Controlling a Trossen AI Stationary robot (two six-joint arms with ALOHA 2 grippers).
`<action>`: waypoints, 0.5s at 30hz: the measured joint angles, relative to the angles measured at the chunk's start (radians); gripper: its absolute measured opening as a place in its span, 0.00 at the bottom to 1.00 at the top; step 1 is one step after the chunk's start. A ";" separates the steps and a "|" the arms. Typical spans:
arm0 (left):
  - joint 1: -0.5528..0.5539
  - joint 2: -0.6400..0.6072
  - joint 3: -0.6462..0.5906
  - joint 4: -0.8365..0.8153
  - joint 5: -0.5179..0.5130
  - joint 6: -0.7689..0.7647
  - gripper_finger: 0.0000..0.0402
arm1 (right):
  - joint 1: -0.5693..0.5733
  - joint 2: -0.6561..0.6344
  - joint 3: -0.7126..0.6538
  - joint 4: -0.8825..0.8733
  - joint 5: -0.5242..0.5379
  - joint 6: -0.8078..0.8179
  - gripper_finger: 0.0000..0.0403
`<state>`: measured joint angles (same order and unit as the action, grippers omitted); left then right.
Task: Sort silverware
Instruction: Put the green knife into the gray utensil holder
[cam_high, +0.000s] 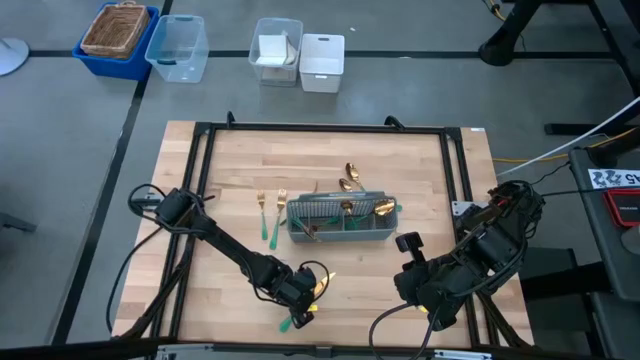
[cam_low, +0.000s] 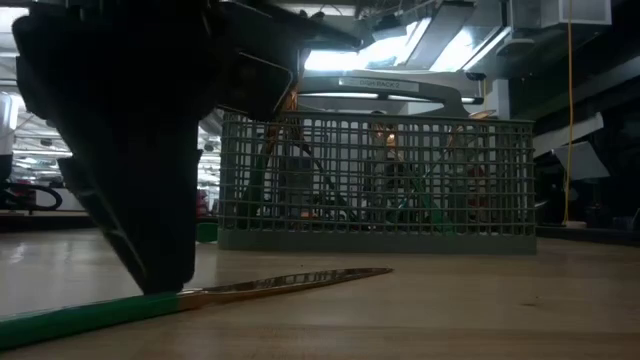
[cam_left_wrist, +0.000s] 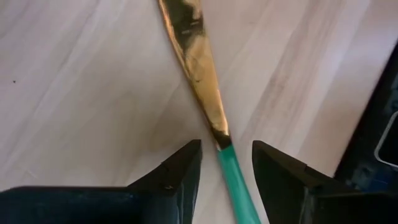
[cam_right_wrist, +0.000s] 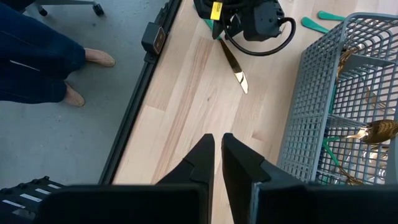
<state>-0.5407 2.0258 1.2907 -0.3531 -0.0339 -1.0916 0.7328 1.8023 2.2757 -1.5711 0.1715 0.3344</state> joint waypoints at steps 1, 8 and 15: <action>0.000 0.007 0.001 0.004 0.000 0.000 0.34 | 0.000 0.000 0.000 0.000 0.000 0.000 0.08; -0.001 0.025 0.004 -0.018 -0.019 0.000 0.34 | 0.000 0.000 0.000 0.000 0.000 0.000 0.08; 0.004 0.026 0.007 -0.099 -0.037 -0.008 0.34 | 0.000 0.000 0.000 0.000 0.000 0.000 0.08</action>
<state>-0.5363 2.0521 1.2976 -0.4518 -0.0712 -1.1001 0.7326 1.8023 2.2757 -1.5711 0.1718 0.3344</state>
